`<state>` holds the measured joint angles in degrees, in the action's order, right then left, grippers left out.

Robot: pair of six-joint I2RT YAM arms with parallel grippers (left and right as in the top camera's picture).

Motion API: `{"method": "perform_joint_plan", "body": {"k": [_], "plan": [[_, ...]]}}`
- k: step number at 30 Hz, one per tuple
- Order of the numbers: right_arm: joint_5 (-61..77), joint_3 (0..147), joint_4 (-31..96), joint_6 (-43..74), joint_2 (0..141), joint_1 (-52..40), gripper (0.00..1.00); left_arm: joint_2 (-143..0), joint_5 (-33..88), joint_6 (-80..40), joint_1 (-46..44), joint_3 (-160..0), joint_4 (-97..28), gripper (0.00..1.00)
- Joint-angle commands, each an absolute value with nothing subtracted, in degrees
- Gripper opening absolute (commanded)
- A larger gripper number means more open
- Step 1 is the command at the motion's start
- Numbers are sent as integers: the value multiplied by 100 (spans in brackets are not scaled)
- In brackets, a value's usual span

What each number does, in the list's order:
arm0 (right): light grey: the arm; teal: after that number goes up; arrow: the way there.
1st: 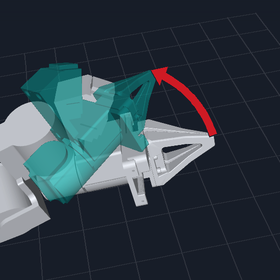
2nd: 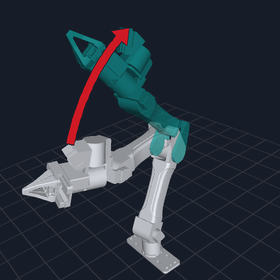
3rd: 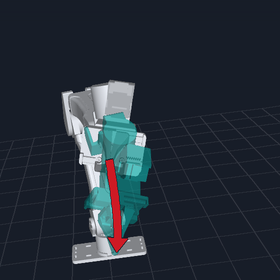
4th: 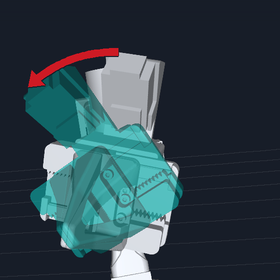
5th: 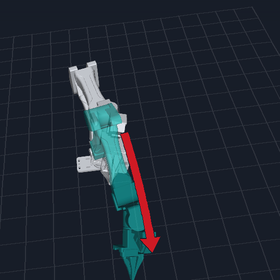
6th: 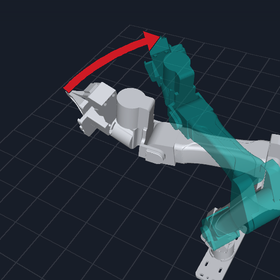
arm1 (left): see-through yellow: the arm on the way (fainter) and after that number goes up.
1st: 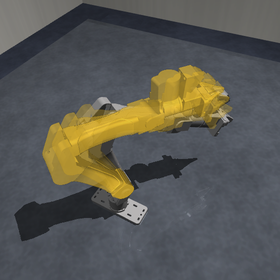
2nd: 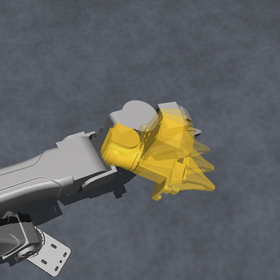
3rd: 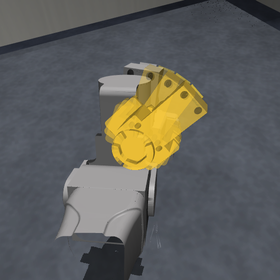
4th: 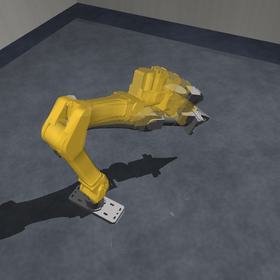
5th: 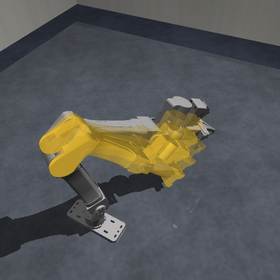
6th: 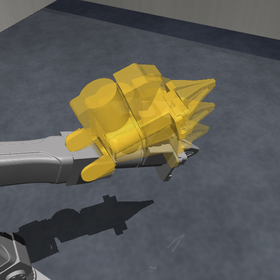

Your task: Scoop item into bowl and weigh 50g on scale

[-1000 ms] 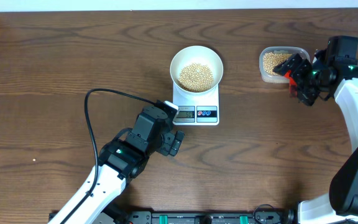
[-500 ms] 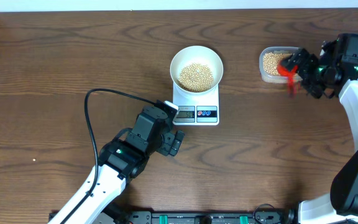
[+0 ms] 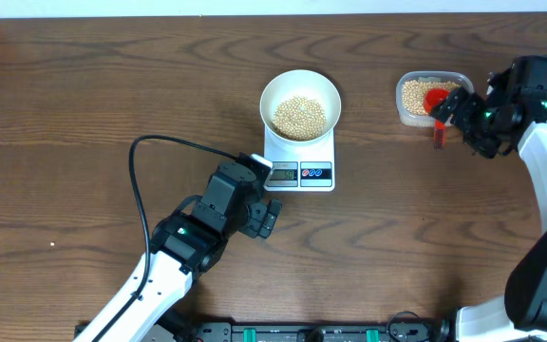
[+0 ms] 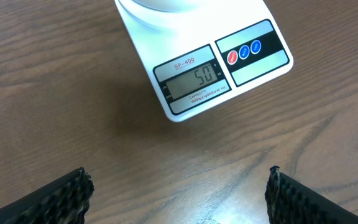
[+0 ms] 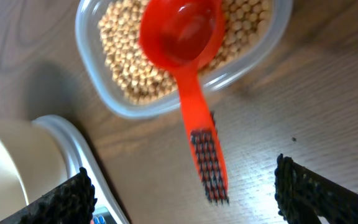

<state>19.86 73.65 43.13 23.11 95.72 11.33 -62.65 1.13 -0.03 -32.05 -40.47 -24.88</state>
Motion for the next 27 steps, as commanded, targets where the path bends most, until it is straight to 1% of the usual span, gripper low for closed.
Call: {"method": "perform_joint_plan", "body": {"k": [1, 2, 5, 13, 21, 27], "plan": [[2248, 7647, 4523, 989, 8827, 1164, 91, -6287, 80, -27, -3223, -4152, -2475, 92], [2241, 7679, 4622, 775, 8663, 1164, 92, -6287, 80, -30, -3223, -4152, -2475, 91], [2075, 7732, 5015, 204, 7990, 1164, 99, -6287, 80, -30, -3223, -4152, -2475, 91], [604, 7732, 6611, 161, 5889, 1164, 99, -6287, 80, -30, -3223, -4152, -2475, 91], [292, 7725, 7915, 163, 4589, 1164, 99, -6287, 80, -30, -3223, -4152, -2475, 91], [279, 7723, 8053, 161, 4202, 1164, 99, -6287, 80, -27, -3223, -4152, -2475, 91]]}}
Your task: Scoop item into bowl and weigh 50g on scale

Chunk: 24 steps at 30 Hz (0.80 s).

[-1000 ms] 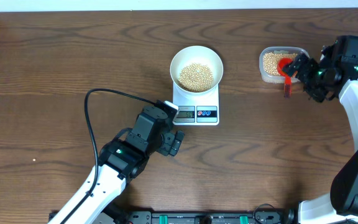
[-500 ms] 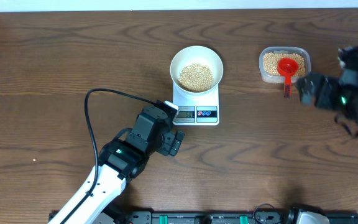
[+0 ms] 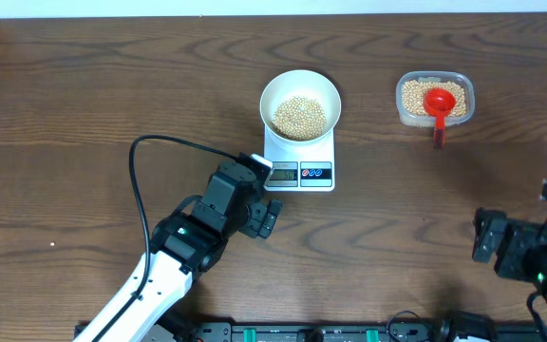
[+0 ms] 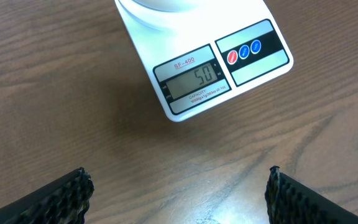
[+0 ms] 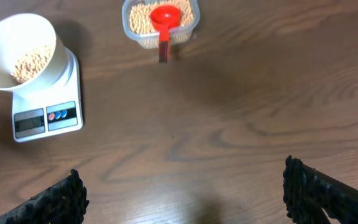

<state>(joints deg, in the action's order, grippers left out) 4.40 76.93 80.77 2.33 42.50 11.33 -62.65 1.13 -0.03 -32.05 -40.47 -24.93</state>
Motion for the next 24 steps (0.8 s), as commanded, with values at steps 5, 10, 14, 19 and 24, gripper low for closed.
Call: {"method": "perform_joint_plan", "body": {"k": [5, 10, 14, 19, 24], "plan": [[-23, 7703, 8038, 158, 4202, 1164, 99, -6287, 80, -27, -3223, -4152, -2475, 91], [-49, 7701, 8038, 161, 4200, 1164, 99, -6287, 82, -27, -3223, -4152, -2475, 91], [134, 7673, 7957, 163, 4200, 1164, 99, -6287, 80, -30, -3223, -4152, -2475, 91], [209, 7135, 7017, 161, 4066, 1140, 99, -6287, 80, -27, -3223, -4152, -2475, 91], [327, 5513, 5065, 163, 3350, 1055, 99, -6287, 80, -30, -3223, -4152, -2475, 91]]}}
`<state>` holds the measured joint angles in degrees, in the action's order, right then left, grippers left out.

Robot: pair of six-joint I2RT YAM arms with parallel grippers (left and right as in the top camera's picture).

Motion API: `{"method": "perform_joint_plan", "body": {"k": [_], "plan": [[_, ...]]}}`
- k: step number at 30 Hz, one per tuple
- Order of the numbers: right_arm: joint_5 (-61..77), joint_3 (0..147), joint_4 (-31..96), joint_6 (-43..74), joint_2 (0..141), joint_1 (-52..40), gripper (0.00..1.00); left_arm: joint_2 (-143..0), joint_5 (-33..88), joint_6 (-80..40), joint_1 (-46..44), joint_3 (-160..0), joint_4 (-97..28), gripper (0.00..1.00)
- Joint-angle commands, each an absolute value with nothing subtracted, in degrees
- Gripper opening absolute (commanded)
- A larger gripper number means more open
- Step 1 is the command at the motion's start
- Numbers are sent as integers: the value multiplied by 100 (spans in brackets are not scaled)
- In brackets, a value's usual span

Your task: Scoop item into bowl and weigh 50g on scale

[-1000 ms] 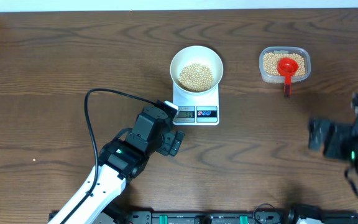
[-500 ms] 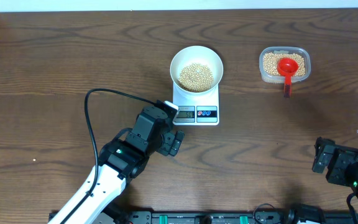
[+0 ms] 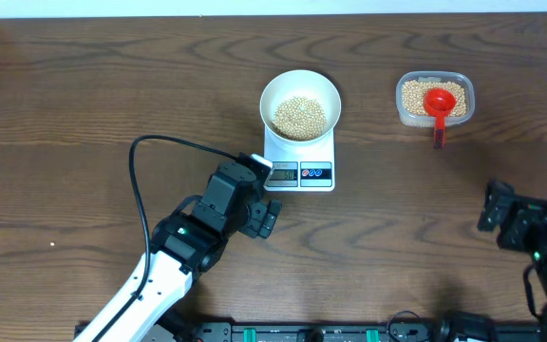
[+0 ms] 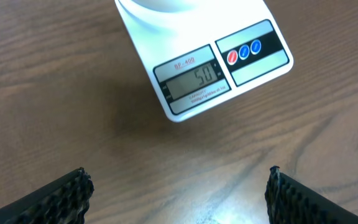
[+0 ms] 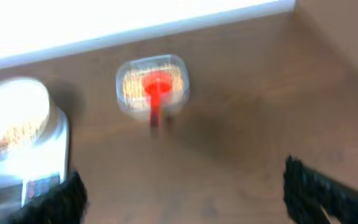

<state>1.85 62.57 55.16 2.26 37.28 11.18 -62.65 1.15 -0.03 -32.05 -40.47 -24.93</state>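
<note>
A white bowl (image 3: 299, 104) of small beige beans stands on the white scale (image 3: 300, 163); the scale's display (image 4: 194, 79) reads 50. A clear tub (image 3: 434, 99) of beans at the back right holds the red scoop (image 3: 437, 104), handle over its near rim. My left gripper (image 3: 266, 220) hangs open just in front of the scale, nothing between its fingers (image 4: 55, 199). My right gripper (image 3: 495, 211) is open and empty near the table's right front, far from the tub (image 5: 153, 86).
A black cable (image 3: 150, 171) loops over the wooden table (image 3: 84, 95) left of the scale. The table's back edge meets a white surface (image 5: 104, 25) beyond the tub.
The right gripper has shifted slightly right and back at the table's right front, its view now tilted toward the table's far edge. The left arm, scale, bowl and scoop are unchanged.
The right gripper stood open beside the tub with the red scoop resting in the beans, free of its fingers. Then it was far back at the table's right front, and now a little further right. The scale read 50 throughout; the left arm stayed put.
</note>
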Motion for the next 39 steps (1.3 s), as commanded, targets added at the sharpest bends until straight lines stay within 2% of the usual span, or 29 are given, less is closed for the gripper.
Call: {"method": "perform_joint_plan", "body": {"k": [1, 8, 16, 23, 39], "plan": [[375, 5094, 4641, 167, 3146, 1026, 99, -6287, 82, -27, -3223, -4152, -2475, 91], [467, 2440, 2152, 163, 1793, 845, 99, -6287, 80, -27, -3223, -4152, -2475, 91], [467, 495, 484, 163, 644, 845, 99, -6287, 80, -30, -3223, -4152, -2475, 91], [292, 32, 401, 158, 25, 810, 99, -6287, 80, -27, -3223, -4152, -2475, 91], [228, 32, 423, 163, 93, 611, 99, -6287, 80, -30, -3223, -4152, -2475, 91]]}}
